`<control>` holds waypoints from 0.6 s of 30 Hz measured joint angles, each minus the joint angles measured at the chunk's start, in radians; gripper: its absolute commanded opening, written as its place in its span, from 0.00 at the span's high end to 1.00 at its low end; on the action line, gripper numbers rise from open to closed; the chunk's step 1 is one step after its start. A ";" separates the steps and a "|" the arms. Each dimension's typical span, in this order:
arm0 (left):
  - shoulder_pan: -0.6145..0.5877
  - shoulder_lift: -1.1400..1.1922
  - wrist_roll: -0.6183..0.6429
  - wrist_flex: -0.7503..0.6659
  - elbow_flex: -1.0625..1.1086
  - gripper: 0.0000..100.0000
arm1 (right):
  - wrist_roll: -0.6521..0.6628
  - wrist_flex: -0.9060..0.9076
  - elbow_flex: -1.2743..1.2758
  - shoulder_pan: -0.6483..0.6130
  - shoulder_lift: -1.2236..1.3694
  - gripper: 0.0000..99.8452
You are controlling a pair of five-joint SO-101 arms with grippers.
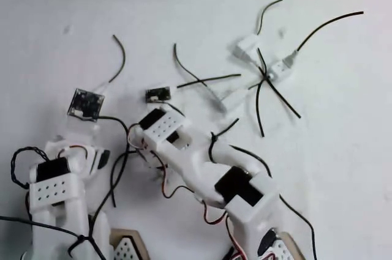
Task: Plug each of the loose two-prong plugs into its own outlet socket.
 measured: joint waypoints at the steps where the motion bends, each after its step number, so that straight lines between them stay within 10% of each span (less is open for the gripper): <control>1: 0.000 0.000 0.000 0.000 0.000 0.72 | 0.000 0.002 -0.002 0.002 0.009 0.93; 11: 0.000 0.000 0.000 0.000 0.000 0.72 | 0.014 0.137 0.015 0.017 -0.112 0.98; 18: 0.000 0.000 0.000 0.000 0.000 0.72 | 0.368 0.322 0.015 0.157 -0.413 0.98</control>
